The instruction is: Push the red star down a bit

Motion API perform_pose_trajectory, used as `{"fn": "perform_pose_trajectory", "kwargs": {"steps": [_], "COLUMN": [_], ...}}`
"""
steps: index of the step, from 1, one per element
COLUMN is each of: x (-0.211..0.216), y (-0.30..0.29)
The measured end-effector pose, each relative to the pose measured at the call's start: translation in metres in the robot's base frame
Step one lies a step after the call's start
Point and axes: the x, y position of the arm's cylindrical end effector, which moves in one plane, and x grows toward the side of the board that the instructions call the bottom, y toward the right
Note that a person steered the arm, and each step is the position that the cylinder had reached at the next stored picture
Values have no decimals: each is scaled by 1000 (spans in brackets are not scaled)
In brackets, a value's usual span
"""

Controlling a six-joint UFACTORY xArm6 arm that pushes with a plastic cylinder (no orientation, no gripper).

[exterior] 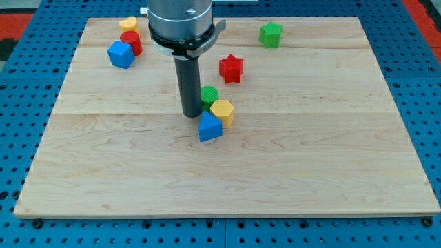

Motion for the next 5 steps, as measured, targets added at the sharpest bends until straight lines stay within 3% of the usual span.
{"fn": "perform_pose_trajectory", "kwargs": {"steps": [1, 2, 3, 5], "x": [-79, -116, -117, -69], "y": [-13, 32, 77, 90]}}
